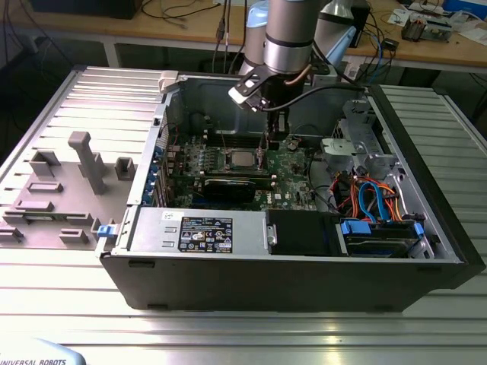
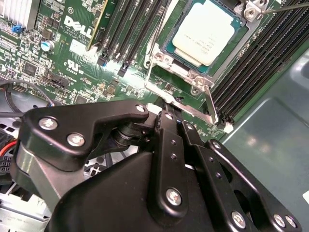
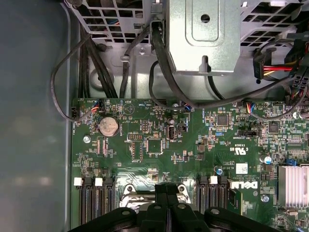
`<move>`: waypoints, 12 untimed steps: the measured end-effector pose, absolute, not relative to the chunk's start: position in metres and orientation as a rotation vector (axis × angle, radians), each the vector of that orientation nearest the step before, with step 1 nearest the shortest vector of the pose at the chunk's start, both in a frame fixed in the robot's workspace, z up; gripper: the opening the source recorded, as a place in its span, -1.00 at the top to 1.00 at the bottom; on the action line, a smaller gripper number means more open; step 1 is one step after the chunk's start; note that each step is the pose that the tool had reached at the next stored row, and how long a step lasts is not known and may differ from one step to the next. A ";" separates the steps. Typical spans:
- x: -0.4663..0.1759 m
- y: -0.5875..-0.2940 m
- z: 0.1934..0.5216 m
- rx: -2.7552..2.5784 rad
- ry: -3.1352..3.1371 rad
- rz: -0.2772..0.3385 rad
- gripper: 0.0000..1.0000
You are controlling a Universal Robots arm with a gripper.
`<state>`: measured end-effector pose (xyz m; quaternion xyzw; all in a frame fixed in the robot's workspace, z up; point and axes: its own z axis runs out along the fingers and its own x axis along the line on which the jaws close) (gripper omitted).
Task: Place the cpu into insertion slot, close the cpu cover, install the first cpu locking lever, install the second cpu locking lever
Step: 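Close the cpu cover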
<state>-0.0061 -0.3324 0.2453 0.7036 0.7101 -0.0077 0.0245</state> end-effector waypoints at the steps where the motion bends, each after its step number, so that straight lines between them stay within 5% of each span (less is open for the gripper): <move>1: -0.007 -0.332 0.245 2.177 2.197 -0.024 0.79; 12: -0.009 -0.332 0.245 2.177 2.197 -0.024 0.79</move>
